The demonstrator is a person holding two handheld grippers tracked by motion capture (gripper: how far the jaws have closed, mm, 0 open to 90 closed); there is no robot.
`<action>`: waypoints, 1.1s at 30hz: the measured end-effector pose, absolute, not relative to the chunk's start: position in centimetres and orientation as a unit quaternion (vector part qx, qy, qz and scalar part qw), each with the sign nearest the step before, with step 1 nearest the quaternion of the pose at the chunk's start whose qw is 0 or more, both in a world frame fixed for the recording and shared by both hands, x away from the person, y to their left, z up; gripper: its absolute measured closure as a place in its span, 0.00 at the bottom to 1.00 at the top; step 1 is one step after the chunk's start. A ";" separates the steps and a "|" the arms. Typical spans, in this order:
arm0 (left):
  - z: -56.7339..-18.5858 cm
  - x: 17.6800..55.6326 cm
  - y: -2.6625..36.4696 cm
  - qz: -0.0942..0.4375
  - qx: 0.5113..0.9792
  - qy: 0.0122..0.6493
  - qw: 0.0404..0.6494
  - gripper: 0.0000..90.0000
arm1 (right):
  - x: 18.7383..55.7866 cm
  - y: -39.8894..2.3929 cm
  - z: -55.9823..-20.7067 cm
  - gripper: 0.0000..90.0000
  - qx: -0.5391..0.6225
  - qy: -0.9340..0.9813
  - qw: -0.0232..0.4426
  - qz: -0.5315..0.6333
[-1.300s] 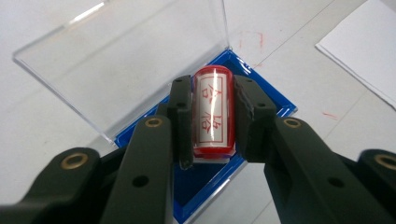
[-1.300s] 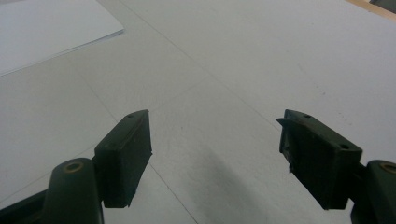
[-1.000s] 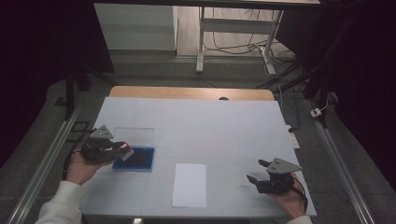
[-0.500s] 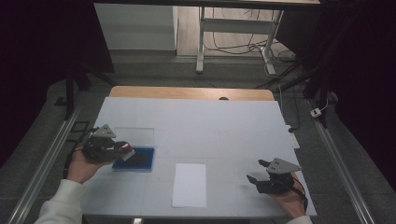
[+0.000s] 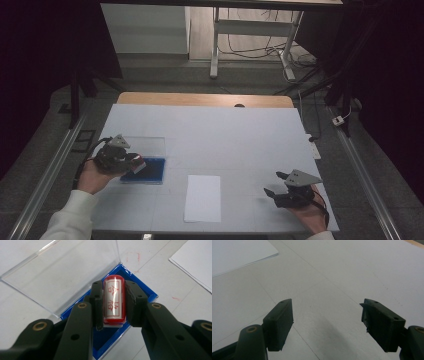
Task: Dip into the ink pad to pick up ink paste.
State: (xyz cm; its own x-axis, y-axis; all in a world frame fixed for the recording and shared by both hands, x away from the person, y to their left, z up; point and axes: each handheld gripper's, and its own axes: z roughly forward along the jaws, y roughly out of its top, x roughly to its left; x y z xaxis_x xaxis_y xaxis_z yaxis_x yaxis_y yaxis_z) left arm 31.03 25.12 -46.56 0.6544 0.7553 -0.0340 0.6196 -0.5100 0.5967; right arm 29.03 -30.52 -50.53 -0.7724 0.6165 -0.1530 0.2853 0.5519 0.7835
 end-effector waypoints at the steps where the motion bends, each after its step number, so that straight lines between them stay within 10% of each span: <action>1: -46.7 31.1 25.1 0.116 0.861 0.400 0.292 0.78 | 29.0 -30.5 -50.5 0.28 0.264 0.855 0.211 0.393; 33: -48.3 31.8 24.9 0.106 0.871 0.406 0.254 0.78 | 29.0 -30.6 -50.5 0.28 0.265 0.857 0.210 0.389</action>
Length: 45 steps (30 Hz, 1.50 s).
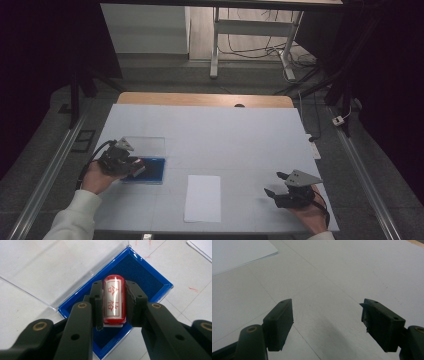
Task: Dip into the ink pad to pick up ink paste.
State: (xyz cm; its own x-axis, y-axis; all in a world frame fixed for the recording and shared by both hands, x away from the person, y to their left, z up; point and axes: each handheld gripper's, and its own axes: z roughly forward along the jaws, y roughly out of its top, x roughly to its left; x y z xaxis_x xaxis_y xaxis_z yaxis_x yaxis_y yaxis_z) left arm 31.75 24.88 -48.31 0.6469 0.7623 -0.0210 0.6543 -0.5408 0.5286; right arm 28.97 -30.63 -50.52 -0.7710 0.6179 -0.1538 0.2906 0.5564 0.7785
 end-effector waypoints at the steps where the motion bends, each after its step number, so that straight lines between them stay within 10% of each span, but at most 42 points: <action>1: -48.3 31.8 24.9 0.106 0.871 0.407 0.253 0.78 | 29.0 -30.6 -50.5 0.28 0.265 0.857 0.210 0.389; 45: -48.4 31.9 23.9 0.104 0.877 0.419 0.213 0.79 | 28.9 -30.6 -50.5 0.28 0.263 0.859 0.209 0.385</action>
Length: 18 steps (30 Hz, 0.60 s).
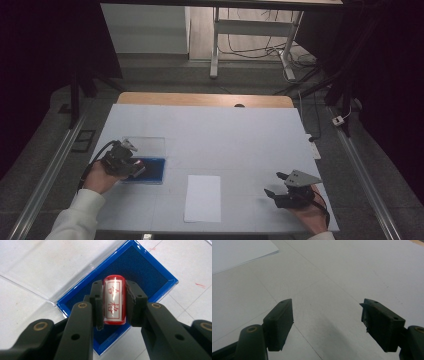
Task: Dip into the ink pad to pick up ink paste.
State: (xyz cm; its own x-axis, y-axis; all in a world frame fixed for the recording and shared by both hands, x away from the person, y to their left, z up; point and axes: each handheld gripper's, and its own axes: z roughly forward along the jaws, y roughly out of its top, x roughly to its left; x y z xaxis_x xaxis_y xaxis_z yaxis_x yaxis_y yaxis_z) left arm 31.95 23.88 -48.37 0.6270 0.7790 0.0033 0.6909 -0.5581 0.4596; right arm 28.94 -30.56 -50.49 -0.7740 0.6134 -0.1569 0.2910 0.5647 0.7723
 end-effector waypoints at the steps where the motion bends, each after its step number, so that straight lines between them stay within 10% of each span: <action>1: -48.4 31.9 23.8 0.106 0.877 0.418 0.211 0.79 | 28.9 -30.5 -50.5 0.28 0.263 0.860 0.209 0.385; 18: -48.6 31.7 23.5 0.117 0.878 0.415 0.205 0.79 | 29.0 -30.3 -50.7 0.28 0.261 0.862 0.208 0.381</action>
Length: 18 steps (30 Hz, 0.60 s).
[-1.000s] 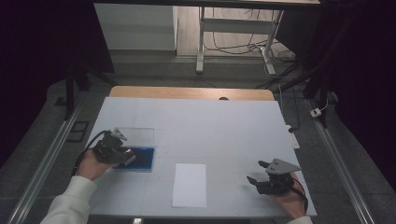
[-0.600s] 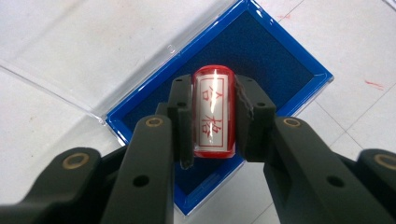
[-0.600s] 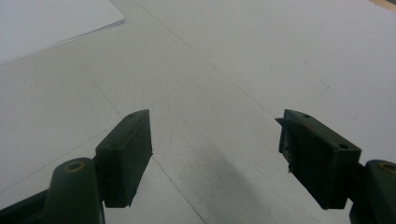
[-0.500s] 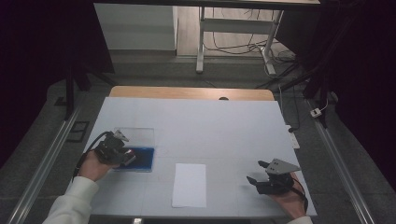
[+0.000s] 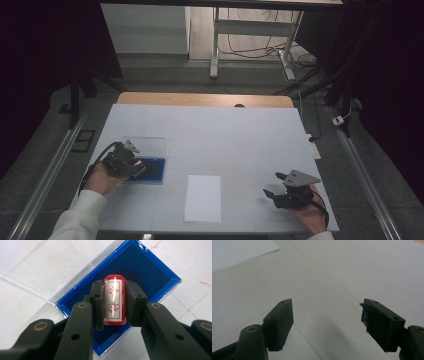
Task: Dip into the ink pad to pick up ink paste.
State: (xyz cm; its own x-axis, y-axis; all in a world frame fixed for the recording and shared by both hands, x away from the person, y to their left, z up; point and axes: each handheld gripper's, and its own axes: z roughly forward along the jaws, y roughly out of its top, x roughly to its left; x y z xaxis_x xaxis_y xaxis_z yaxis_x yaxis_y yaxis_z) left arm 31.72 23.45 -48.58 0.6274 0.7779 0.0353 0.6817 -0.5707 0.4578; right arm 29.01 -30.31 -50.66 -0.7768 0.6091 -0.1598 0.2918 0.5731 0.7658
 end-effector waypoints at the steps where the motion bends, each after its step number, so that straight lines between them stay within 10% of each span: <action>1: -48.6 31.7 23.5 0.117 0.878 0.415 0.206 0.79 | 29.0 -30.3 -50.6 0.28 0.262 0.862 0.208 0.381; 18: -48.9 31.5 23.8 0.117 0.873 0.419 0.221 0.79 | 29.0 -30.4 -50.5 0.28 0.263 0.860 0.209 0.384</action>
